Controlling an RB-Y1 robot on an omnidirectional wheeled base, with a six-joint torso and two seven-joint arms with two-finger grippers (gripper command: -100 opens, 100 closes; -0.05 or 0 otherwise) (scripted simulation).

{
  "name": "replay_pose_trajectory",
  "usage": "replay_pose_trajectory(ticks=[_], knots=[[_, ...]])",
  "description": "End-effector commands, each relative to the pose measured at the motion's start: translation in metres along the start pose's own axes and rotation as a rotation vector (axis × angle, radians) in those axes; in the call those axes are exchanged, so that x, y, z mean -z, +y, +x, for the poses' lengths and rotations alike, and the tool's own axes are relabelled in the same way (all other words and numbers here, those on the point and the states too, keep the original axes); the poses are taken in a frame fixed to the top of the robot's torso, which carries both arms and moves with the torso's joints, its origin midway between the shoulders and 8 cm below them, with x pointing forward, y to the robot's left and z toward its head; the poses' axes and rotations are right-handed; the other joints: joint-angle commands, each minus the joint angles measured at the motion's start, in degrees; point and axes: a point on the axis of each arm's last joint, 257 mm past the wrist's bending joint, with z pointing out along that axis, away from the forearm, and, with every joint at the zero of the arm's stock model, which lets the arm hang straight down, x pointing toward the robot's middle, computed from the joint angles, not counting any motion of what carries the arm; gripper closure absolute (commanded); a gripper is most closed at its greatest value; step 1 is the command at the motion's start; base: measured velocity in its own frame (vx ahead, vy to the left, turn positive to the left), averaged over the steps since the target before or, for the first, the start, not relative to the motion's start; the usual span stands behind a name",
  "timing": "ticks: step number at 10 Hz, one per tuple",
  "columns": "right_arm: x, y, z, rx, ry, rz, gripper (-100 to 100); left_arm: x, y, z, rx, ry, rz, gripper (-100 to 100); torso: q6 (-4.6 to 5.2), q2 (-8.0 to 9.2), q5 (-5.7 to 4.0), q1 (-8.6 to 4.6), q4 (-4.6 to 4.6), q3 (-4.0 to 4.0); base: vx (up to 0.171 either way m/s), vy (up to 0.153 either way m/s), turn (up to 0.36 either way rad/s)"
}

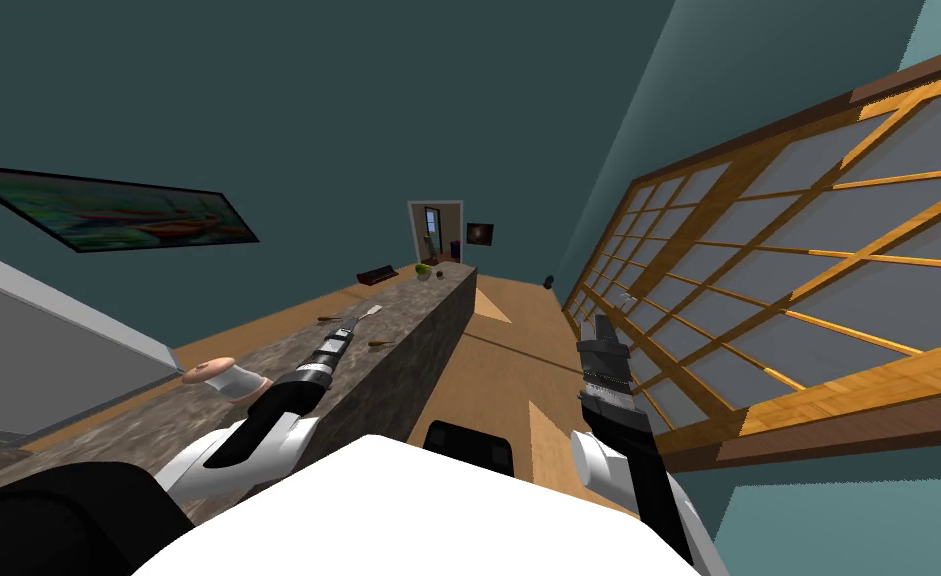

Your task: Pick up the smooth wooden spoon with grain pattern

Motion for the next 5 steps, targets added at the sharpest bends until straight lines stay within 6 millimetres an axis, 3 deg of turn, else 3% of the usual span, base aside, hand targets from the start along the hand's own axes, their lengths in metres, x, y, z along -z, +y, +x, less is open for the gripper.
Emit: replay_pose_trajectory(ticks=[1,3,5], knots=[[0.0,0.0,0.0,0.0,0.0,0.0,0,0.006,0.022,-0.007,-0.022,-0.006,-0.072,-100,0.0,0.0,0.0,0.0,0.0,0.0,0.012,0.009,-0.171],[0.0,0.0,0.0,0.0,0.0,0.0,0,0.007,0.03,-0.006,-0.022,-0.002,-0.103,-100,-0.01,-0.02,0.0,0.01,0.0,-0.01,0.008,0.008,-0.025],[0.0,0.0,0.0,0.0,0.0,0.0,0,0.013,0.052,-0.012,-0.037,-0.004,-0.181,-100,0.02,-0.02,0.0,-0.01,-0.01,-0.01,0.013,0.007,-0.117]])
